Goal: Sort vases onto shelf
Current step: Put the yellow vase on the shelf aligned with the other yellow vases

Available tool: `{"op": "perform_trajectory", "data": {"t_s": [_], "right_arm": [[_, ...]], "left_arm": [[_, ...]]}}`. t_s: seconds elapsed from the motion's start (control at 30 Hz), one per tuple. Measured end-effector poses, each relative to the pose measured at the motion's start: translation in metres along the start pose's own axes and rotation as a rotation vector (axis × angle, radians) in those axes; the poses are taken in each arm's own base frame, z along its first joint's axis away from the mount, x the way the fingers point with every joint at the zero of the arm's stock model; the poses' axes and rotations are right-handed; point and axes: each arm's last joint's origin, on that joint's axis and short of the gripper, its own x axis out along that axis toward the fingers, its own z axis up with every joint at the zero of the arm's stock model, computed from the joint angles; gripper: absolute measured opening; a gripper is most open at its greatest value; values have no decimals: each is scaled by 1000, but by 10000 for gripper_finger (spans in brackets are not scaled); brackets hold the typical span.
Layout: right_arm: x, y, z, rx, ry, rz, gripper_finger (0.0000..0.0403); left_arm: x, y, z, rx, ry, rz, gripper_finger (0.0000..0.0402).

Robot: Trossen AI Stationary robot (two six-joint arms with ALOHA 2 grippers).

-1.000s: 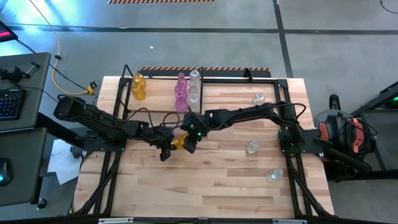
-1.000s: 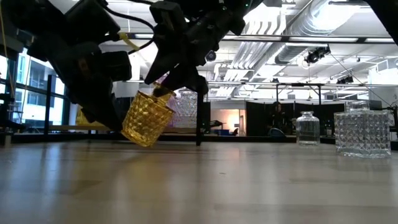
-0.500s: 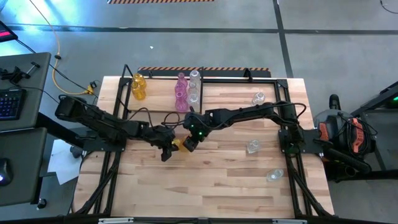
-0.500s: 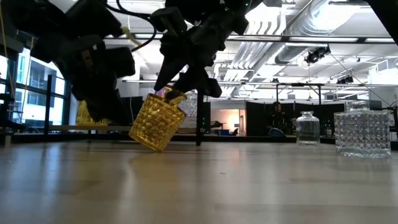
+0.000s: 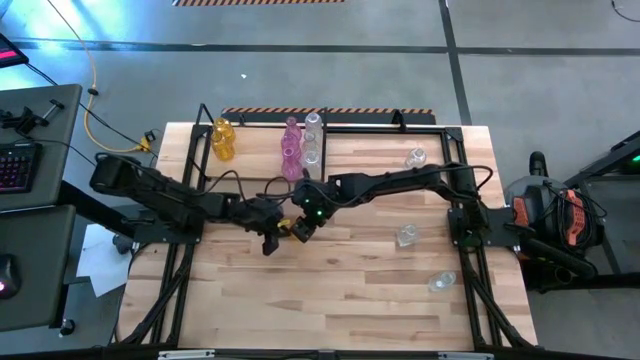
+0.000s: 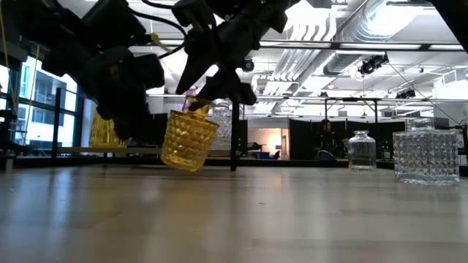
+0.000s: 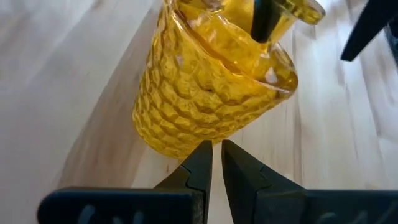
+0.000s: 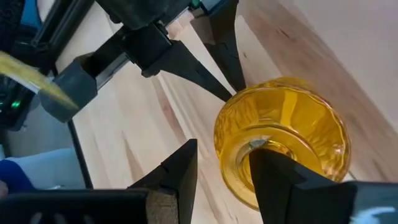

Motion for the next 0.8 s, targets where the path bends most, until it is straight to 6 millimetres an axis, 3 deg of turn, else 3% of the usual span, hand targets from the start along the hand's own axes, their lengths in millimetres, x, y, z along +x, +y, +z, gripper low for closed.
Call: {"op": "perform_trajectory", "data": {"t_s": [0.23, 0.5, 0.8], "right_arm": [[-2, -2, -3, 33, 36, -37, 117], [-4, -7, -9, 96, 103, -101, 117], [-31, 7, 4, 15, 83, -206, 117]], "left_arm": [[15, 1, 8, -3, 16, -19, 30], [27, -11, 20, 24, 48, -88, 30], [25, -7, 30, 30, -1, -84, 30]]}}
